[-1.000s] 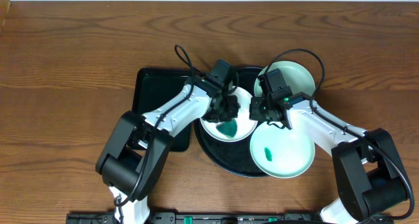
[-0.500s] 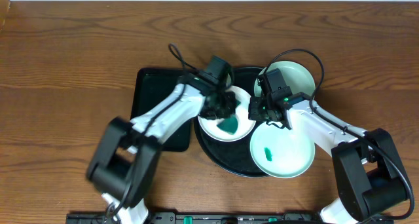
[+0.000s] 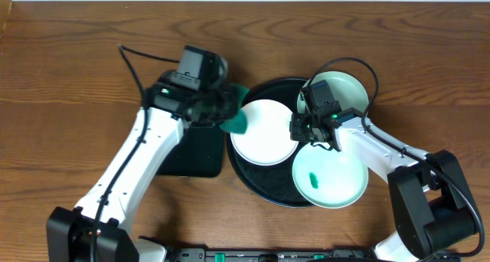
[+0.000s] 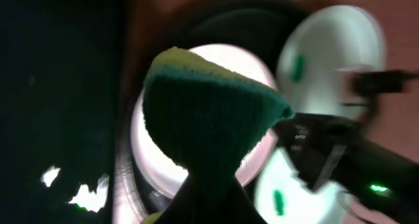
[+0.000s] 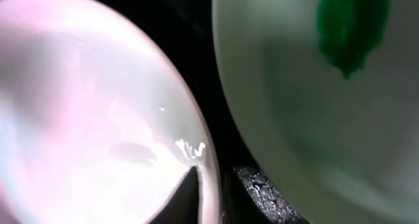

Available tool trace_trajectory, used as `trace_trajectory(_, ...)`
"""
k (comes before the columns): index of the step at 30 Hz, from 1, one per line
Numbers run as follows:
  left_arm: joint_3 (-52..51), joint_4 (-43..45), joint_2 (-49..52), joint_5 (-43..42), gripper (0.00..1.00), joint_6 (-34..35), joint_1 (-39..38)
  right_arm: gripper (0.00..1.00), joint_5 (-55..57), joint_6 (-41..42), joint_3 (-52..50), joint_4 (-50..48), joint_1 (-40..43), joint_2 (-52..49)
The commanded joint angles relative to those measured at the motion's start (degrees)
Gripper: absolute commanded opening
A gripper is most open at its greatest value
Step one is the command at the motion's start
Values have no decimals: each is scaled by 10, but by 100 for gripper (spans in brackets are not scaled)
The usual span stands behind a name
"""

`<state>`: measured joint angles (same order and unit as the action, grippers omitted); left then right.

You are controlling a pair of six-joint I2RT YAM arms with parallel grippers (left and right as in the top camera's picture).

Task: Clean dirty plates on tray and stack at the side
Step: 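Carry the sponge back with the left gripper into the black tray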

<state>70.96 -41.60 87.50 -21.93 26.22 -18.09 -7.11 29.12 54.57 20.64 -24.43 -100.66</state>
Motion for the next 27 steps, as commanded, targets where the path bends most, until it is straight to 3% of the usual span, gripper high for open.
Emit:
trace_trajectory(1,3,-39,-3,46,8,-42,24,25,-4,-5,-2,-1,-5,-1)
trace_trajectory(7,-5,-117,-3,233,8,-61,37,28,-4,-5,-2,-1,-5,-1)
trace_trajectory(9,-16,-121,-3,261,8,-61,37,28,-4,-5,-2,-1,-5,-1)
trace_trajectory(20,-126,-17,20,275,9,-60,37,29,-4,-5,-2,0,-5,-1)
trace_trajectory(27,-145,-5,31,276,9,-61,37,30,-4,-5,-2,0,-5,-1)
